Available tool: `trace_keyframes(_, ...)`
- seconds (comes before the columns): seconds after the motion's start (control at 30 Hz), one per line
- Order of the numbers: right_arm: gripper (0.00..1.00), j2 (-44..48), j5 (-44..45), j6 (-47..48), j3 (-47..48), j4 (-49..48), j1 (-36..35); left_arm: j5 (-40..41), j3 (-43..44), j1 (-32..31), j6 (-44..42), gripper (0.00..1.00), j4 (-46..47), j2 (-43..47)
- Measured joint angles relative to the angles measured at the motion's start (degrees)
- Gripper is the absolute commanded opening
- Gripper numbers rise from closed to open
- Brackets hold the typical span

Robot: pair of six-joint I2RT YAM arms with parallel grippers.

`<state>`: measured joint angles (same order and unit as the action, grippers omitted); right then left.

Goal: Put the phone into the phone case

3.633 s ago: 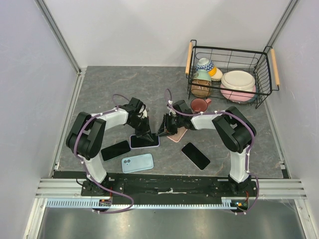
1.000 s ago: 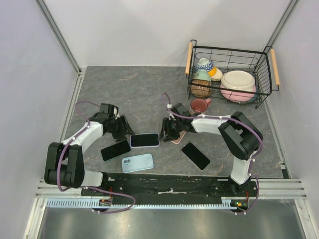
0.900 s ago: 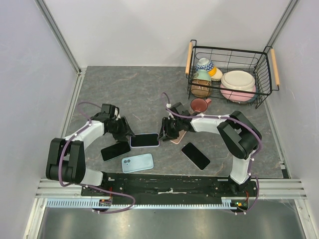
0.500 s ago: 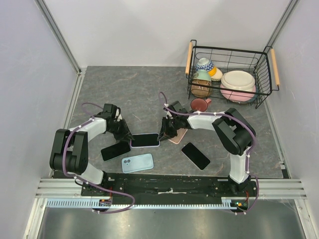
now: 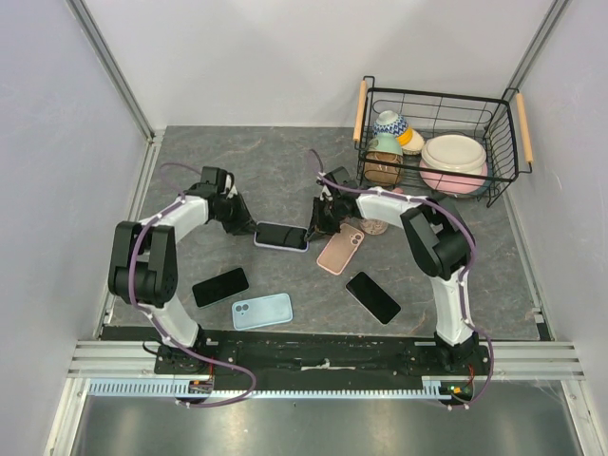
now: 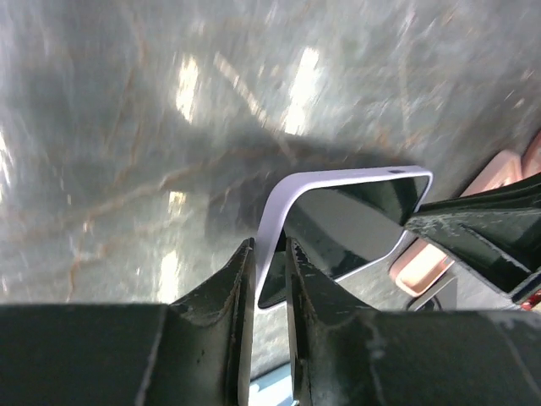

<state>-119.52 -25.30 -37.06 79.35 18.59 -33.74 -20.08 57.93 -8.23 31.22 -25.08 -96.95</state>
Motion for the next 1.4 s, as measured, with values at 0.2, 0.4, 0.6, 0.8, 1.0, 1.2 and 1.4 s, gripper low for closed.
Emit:
trace_keyframes(0.2,0.17,-5.66,-0.35,0.68,9.33,4.72,2.03,0.74,9.18,0.24,0.00,0.31,2.36,-6.51)
trace_keyframes(0.4,0.37,-9.86,-1.66,0.96,16.35,8.85,2.89,1.84,14.80,0.52,-0.11,0.48,2.91,-12.96)
trace_keyframes(0.6,0.74,-9.53,-0.90,1.14,16.74,5.64,2.45,1.90,14.93,-0.15,-0.46,0.58,0.66,-13.70)
trace_keyframes(0.8,0.86,-7.30,4.48,3.61,16.68,1.38,2.36,1.92,14.97,-1.03,-0.98,0.58,-2.67,-12.09)
trace_keyframes(1.0,0.86,-1.33,5.88,5.46,13.27,0.28,2.43,1.90,14.40,-1.27,-2.21,0.58,-5.42,-3.98)
trace_keyframes(1.2,0.86,8.83,6.67,6.99,4.59,0.42,0.68,1.84,10.23,-1.27,-3.67,0.57,-7.34,8.39)
trace_keyframes(1.4,0.83,14.88,10.58,10.38,0.04,5.46,-6.54,3.28,5.14,-1.27,-5.11,0.57,-12.37,19.21)
